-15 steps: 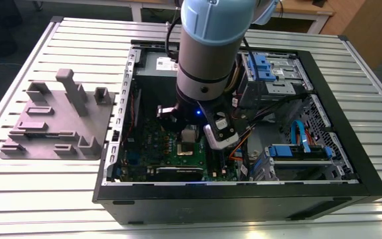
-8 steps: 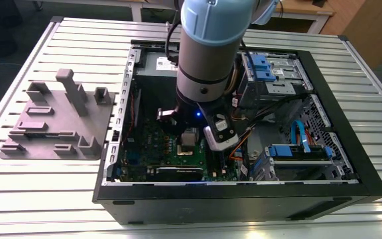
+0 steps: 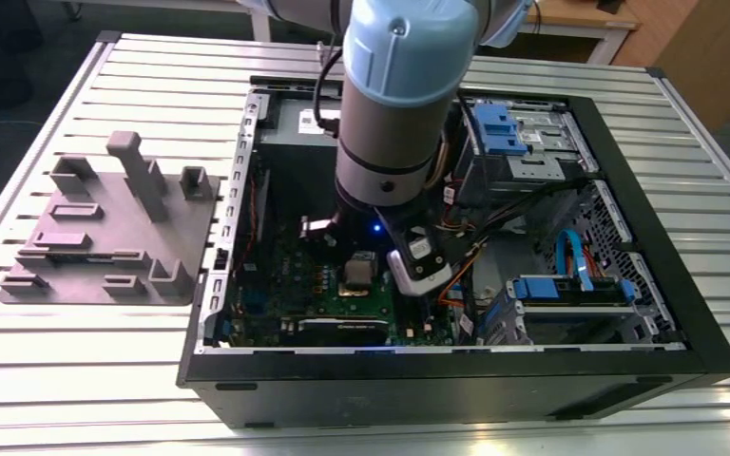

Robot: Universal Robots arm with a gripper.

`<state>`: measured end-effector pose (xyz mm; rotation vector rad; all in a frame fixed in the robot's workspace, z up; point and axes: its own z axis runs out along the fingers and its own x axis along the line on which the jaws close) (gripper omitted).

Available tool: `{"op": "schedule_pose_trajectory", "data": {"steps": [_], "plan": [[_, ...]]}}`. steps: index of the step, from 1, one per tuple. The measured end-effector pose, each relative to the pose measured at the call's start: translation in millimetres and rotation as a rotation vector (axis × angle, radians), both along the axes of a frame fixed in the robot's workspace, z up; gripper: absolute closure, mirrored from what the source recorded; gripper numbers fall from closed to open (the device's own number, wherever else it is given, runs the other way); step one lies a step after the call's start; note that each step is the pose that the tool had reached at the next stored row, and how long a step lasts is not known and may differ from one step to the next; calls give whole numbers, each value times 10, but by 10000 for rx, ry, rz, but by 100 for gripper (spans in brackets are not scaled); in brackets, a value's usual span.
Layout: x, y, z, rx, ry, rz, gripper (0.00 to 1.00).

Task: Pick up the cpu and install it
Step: 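Place the cpu into insertion slot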

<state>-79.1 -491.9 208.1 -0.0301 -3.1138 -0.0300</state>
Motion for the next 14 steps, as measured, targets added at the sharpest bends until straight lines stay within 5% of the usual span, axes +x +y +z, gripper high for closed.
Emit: {"op": "schedule_pose_trajectory", "data": {"steps": [7, 14], "plan": [[-17, 0, -112, 2, 0, 185, 53], [-24, 0, -146, 6, 1, 183, 53]]}}
